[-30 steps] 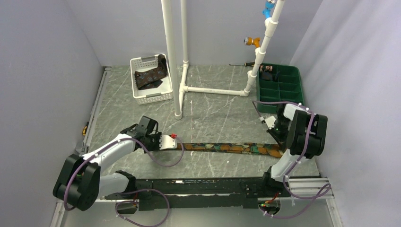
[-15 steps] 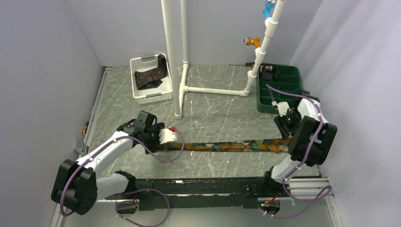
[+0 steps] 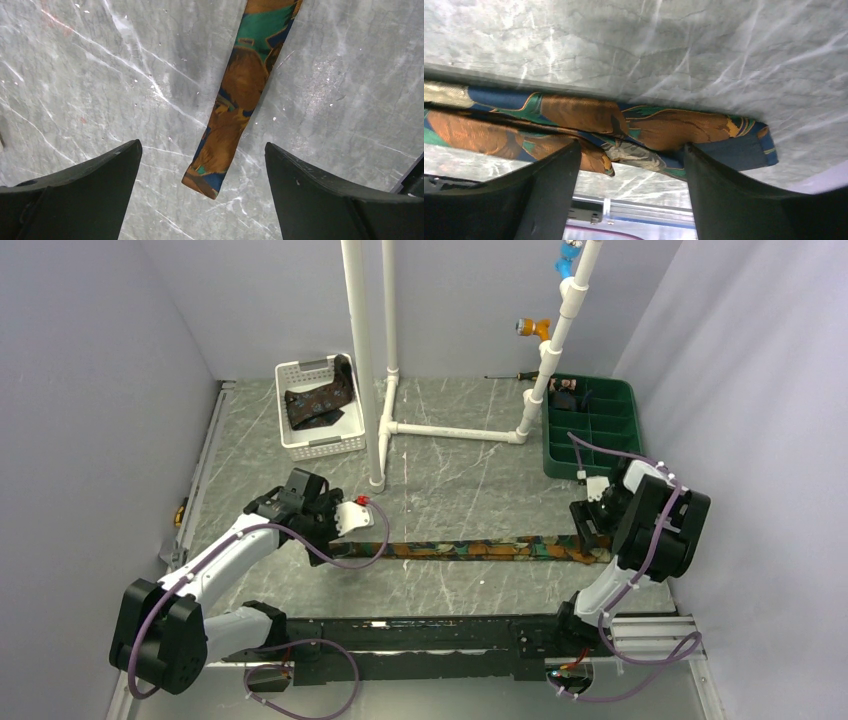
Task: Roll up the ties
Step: Flatten out the tie at the center of the board.
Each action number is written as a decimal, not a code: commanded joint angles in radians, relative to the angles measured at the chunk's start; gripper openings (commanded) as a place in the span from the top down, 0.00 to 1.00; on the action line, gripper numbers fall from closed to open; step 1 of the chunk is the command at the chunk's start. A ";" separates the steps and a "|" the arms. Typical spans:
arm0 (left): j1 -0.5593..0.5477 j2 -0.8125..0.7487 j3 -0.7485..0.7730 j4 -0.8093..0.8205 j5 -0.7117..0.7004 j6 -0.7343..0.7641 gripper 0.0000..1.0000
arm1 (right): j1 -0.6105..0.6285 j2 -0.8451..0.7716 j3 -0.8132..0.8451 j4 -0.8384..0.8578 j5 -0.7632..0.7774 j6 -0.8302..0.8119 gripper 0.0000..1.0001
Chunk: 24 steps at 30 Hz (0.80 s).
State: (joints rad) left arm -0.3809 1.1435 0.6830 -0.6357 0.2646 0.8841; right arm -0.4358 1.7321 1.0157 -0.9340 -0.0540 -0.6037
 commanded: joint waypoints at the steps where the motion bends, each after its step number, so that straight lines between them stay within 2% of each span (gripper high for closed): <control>1: 0.019 -0.010 0.038 0.018 0.031 -0.062 0.01 | 0.006 0.067 -0.100 0.189 0.043 0.033 0.36; 3: 0.026 -0.030 0.047 0.027 0.050 -0.080 0.01 | 0.003 0.071 -0.122 0.222 0.097 0.033 0.67; 5: 0.027 -0.047 0.056 0.031 0.072 -0.089 0.01 | -0.004 0.057 -0.108 0.202 0.119 0.015 0.91; 6: 0.027 -0.056 0.061 0.031 0.086 -0.088 0.01 | -0.014 0.049 -0.086 0.183 0.129 0.003 1.00; 14: 0.028 -0.064 0.090 0.171 0.071 -0.239 0.00 | -0.233 0.054 0.311 -0.021 0.165 -0.165 1.00; 19: 0.045 -0.141 0.047 0.292 0.144 -0.353 0.01 | -0.264 0.035 0.431 -0.146 0.161 -0.234 1.00; 20: 0.049 -0.157 0.038 0.314 0.146 -0.390 0.01 | -0.260 0.007 0.431 -0.187 0.131 -0.253 0.88; 22: 0.048 -0.172 0.047 0.303 0.157 -0.441 0.01 | -0.234 -0.038 0.413 -0.256 0.074 -0.276 0.47; 24: 0.048 -0.163 0.080 0.218 0.241 -0.380 0.01 | -0.208 -0.085 0.387 -0.322 -0.008 -0.302 0.23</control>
State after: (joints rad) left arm -0.3382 0.9939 0.7296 -0.4023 0.3744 0.5491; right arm -0.6907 1.7512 1.4254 -1.0588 0.0643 -0.8196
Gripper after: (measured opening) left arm 0.994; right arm 0.600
